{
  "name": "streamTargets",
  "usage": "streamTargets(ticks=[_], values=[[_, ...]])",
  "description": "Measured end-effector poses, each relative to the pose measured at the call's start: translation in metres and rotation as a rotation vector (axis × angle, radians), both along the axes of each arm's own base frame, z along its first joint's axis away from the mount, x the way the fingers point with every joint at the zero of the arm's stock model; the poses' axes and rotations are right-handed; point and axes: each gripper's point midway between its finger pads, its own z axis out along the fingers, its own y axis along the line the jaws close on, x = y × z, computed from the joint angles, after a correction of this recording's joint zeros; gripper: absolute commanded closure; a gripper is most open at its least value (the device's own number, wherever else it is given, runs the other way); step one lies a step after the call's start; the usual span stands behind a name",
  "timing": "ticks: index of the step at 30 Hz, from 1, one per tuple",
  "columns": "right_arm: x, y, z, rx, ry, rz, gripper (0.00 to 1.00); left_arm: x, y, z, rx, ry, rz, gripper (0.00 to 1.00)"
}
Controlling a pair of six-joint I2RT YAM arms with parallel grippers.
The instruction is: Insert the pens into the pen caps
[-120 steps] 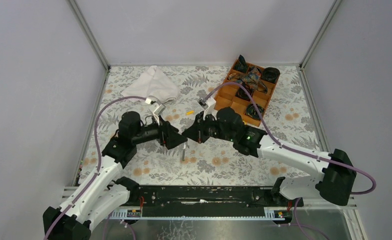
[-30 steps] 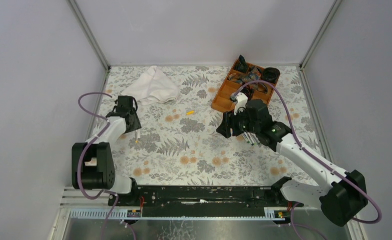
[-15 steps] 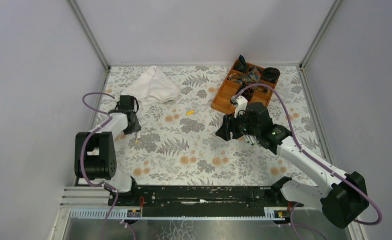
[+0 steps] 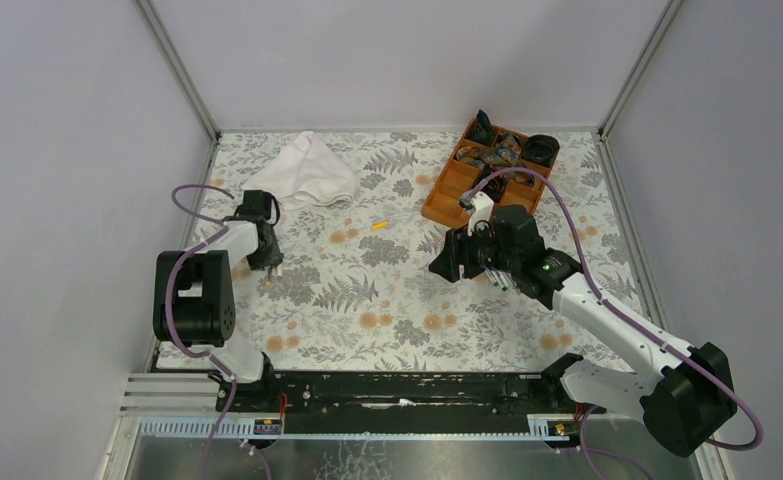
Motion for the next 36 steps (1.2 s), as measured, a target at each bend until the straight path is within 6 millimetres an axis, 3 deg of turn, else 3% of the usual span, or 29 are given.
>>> streamTargets(ticks=[6, 14, 24, 27, 31, 36], values=[[0.000, 0.002, -0.001, 0.009, 0.004, 0.003, 0.36, 0.006, 0.001, -0.001, 0.002, 0.008, 0.001, 0.72], [0.000, 0.002, -0.004, 0.008, 0.012, 0.002, 0.36, 0.011, 0.001, -0.001, 0.003, 0.010, -0.001, 1.00], [0.000, 0.002, -0.003, 0.012, 0.015, -0.004, 0.36, 0.007, 0.002, 0.004, 0.009, -0.001, 0.002, 1.00], [0.001, 0.001, 0.000, 0.016, 0.007, -0.014, 0.36, 0.004, 0.002, 0.017, 0.011, -0.048, -0.001, 1.00], [0.002, -0.001, 0.004, 0.023, -0.002, -0.035, 0.36, 0.006, -0.010, 0.052, -0.022, -0.186, -0.036, 1.00], [0.003, 0.000, 0.008, 0.038, 0.010, -0.049, 0.35, 0.018, -0.051, 0.096, -0.109, -0.366, -0.172, 1.00]])
